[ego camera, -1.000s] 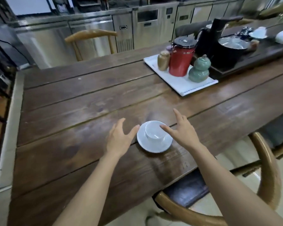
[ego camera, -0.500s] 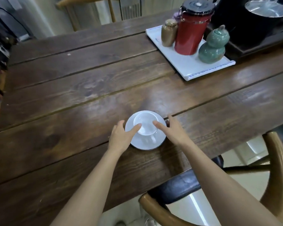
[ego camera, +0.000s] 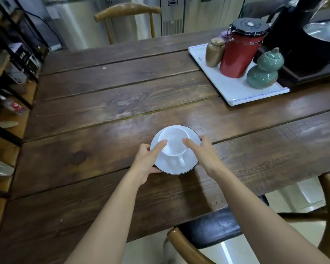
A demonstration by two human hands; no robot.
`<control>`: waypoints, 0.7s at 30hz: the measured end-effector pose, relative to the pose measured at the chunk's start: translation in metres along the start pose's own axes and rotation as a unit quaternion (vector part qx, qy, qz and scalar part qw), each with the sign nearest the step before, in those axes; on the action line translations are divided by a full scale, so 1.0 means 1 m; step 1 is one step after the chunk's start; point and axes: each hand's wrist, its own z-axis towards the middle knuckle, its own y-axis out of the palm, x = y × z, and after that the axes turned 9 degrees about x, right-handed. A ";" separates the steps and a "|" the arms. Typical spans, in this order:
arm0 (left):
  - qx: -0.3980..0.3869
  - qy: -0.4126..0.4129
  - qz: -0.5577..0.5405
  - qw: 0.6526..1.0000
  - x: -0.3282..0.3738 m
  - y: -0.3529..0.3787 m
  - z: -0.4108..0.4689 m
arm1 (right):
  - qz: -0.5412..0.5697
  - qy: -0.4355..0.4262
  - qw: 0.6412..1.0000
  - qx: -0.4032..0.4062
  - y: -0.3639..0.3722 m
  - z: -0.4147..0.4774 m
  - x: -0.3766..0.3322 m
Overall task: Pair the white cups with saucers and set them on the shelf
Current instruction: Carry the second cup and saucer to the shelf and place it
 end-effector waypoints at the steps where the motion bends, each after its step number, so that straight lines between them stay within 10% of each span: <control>1: 0.002 0.005 -0.007 1.000 0.003 -0.007 -0.003 | 0.005 -0.013 1.000 -0.002 0.005 -0.003 -0.006; 21: 0.332 0.095 -0.213 0.914 -0.113 -0.316 -0.203 | -0.007 -0.101 0.952 -0.288 0.259 -0.261 -0.043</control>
